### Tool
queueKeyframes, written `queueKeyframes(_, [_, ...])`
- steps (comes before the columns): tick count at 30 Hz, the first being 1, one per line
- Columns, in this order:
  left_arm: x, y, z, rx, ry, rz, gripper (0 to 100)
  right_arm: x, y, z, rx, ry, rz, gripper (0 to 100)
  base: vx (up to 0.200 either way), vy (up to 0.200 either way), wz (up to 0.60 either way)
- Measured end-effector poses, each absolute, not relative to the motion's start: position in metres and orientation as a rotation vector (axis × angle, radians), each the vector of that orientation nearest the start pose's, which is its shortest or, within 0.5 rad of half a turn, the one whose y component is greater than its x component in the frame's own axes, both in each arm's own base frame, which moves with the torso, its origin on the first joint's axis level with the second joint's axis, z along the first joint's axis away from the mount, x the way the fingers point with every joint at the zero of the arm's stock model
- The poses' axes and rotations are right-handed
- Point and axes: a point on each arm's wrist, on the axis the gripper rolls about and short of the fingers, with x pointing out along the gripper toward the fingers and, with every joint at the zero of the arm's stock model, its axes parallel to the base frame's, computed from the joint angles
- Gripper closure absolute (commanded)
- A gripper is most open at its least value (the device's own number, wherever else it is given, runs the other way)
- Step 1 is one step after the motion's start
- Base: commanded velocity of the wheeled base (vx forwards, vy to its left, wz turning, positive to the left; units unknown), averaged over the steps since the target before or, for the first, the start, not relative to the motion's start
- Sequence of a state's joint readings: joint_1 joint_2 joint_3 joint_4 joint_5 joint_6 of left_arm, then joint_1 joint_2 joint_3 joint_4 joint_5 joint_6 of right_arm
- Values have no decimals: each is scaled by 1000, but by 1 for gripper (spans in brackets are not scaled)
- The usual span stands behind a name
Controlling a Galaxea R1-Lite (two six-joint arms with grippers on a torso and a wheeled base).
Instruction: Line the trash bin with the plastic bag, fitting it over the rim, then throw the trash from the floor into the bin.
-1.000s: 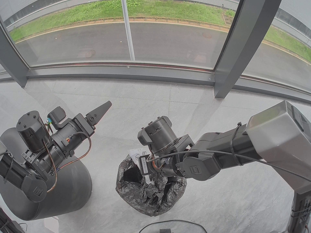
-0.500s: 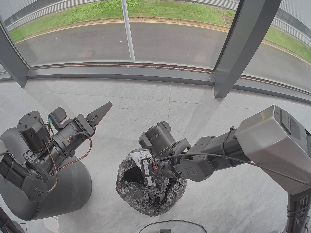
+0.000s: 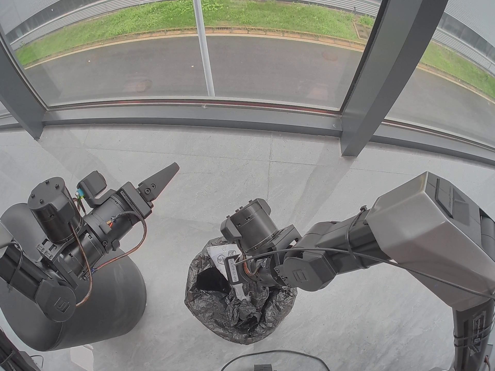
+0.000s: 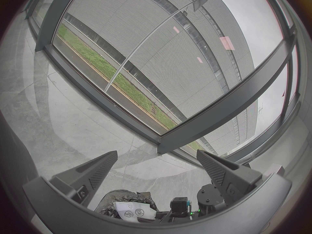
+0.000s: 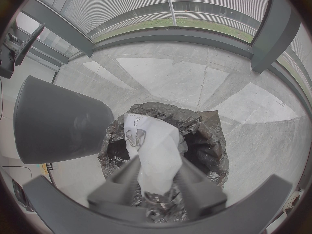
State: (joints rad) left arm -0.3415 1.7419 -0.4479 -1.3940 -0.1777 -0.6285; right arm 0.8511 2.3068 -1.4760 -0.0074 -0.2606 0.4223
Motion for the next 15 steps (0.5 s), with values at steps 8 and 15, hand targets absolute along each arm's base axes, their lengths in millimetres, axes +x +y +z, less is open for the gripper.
queueKeyframes(8, [256,-95,158,-621,66,-533,0,297,330,72,-42,799,392,0,0,0,0])
queueKeyframes(15, [256,-95,158,-622,66,-532,0,295,327,87,-21,775,397,0,0,0,0])
